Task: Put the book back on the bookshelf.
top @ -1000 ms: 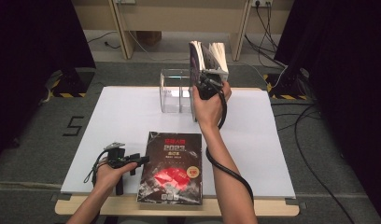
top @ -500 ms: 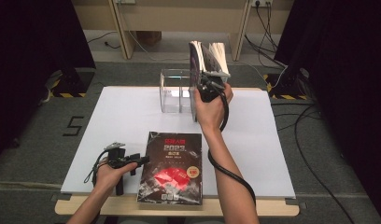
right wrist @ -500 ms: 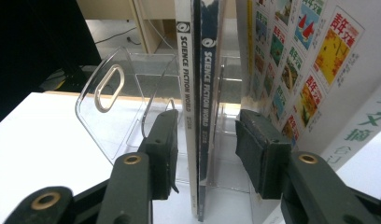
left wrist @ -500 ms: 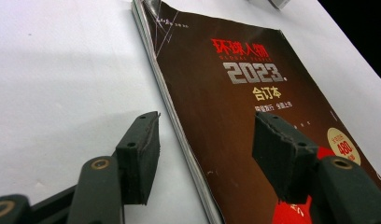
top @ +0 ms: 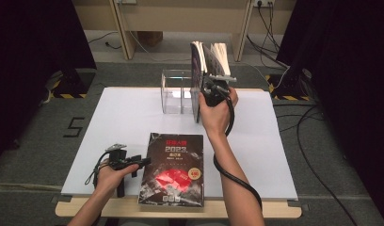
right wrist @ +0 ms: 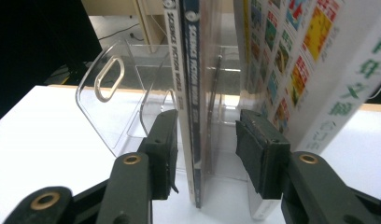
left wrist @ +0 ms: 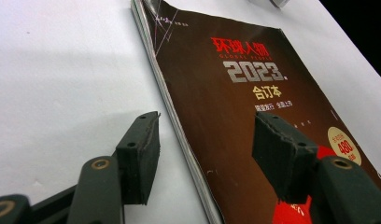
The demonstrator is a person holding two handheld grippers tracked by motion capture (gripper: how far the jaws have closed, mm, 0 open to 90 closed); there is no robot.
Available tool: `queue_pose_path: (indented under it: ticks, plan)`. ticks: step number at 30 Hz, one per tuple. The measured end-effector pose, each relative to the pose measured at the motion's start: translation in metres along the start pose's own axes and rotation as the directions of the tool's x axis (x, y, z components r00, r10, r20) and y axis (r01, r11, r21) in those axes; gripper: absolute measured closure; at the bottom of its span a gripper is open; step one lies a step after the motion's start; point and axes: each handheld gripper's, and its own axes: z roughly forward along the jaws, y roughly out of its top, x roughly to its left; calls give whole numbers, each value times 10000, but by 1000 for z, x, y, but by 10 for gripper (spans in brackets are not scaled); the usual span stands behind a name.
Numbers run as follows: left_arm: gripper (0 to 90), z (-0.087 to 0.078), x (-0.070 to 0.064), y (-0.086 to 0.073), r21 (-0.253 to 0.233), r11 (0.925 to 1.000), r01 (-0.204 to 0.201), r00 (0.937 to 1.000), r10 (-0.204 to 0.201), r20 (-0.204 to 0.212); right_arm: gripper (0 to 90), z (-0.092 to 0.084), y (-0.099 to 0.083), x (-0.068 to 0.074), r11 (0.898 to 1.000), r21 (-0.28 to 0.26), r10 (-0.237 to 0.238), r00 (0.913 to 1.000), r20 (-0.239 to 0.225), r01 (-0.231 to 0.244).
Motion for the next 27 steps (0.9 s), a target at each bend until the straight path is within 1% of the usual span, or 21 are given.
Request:
queue_pose_path:
  ticks: [10, 14, 17, 22, 24, 27]
  plan:
    - [415, 1, 0, -1, 70, 10000, -25, 10000, 26, -80, 584, -5, -13, -14, 9993, 286, 246, 9996, -101, -243]
    - [417, 2, 0, -2, 99, 9999, -38, 9999, 39, -115, 583, -7, -21, -20, 9986, 485, 225, 9997, -69, -221]
    - [420, 2, 1, -2, 121, 9999, -45, 9998, 47, -203, 583, -7, -30, -25, 9972, 671, 349, 9994, -89, -342]
    - [439, 1, 1, -2, 183, 9997, -137, 9995, 143, -293, 582, -9, -46, -33, 9947, 984, 305, 9995, 6, -304]
    - [455, 1, 1, -2, 173, 9998, -90, 9995, 95, -316, 581, -10, -54, -37, 9926, 1164, 347, 9994, 3, -345]
    - [462, 1, 1, -2, 173, 9997, -146, 9991, 153, -394, 581, -11, -66, -42, 9892, 1423, 362, 9993, 3, -359]
